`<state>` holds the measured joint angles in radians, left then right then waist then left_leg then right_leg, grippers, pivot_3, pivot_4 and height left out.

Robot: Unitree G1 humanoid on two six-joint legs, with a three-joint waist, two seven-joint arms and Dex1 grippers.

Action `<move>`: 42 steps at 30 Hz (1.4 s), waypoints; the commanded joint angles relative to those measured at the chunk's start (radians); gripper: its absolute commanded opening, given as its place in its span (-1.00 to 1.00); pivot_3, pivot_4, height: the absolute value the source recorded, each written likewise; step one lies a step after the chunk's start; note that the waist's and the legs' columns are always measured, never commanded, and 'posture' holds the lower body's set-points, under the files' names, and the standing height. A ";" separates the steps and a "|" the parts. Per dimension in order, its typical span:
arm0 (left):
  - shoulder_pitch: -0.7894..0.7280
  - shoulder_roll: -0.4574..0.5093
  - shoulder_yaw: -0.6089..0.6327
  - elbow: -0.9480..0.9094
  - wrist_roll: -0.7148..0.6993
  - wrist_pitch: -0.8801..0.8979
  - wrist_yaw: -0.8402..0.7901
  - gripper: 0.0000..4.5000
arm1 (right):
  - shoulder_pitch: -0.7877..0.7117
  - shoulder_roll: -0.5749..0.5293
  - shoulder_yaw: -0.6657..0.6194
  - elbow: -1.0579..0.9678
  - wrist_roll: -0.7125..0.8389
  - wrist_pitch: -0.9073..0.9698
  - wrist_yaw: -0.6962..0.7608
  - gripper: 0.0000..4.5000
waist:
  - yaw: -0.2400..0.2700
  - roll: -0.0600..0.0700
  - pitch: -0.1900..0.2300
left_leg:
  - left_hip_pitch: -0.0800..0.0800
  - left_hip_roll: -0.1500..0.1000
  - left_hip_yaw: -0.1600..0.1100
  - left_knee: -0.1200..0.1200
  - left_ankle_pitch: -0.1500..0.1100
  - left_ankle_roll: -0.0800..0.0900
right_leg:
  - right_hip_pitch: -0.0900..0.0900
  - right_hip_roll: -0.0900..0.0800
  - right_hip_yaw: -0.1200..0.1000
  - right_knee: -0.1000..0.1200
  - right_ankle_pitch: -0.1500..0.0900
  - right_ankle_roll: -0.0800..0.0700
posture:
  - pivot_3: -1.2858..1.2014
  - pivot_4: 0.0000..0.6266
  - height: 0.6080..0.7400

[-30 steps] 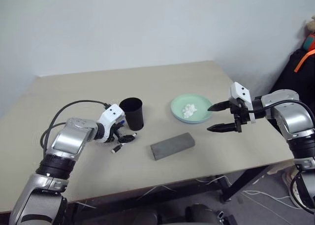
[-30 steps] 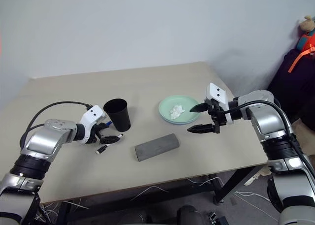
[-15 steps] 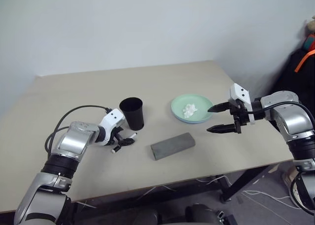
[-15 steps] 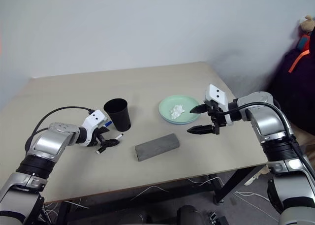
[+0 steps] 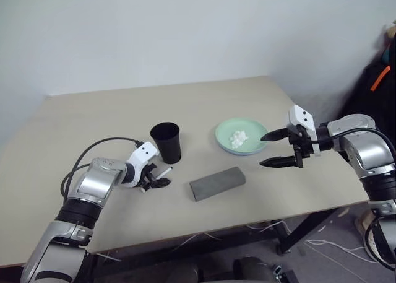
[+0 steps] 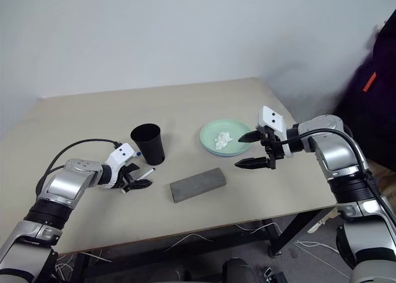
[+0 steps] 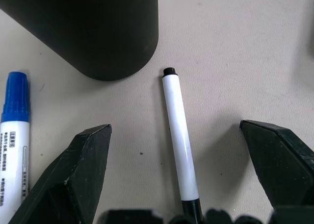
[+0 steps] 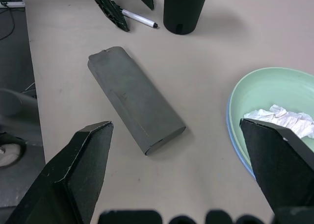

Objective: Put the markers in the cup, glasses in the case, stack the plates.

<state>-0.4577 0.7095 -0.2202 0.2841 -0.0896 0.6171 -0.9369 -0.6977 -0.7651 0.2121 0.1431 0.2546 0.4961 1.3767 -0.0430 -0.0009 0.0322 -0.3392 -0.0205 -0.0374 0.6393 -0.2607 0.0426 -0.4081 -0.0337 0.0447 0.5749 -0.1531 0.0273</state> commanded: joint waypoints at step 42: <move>0.064 0.029 0.062 -0.218 -0.101 0.054 -0.099 -0.99 | -0.030 -0.006 -0.034 -0.023 0.017 -0.009 0.002 1.00 | 0.000 0.002 -0.001 | -0.001 0.000 0.000 0.000 0.000 0.000 | -0.001 0.000 -0.001 0.000 0.000 0.000 | 0.03 -1.00 0.81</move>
<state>-0.3845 0.7241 -0.1852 0.0966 -0.1760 0.6736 -1.0351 -0.6986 -0.7652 0.2114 0.1395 0.2550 0.4951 1.3777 -0.0428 0.0009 0.0312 -0.3397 -0.0201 -0.0377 0.6395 -0.2607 0.0426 -0.4088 -0.0339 0.0434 0.5747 -0.1533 0.0271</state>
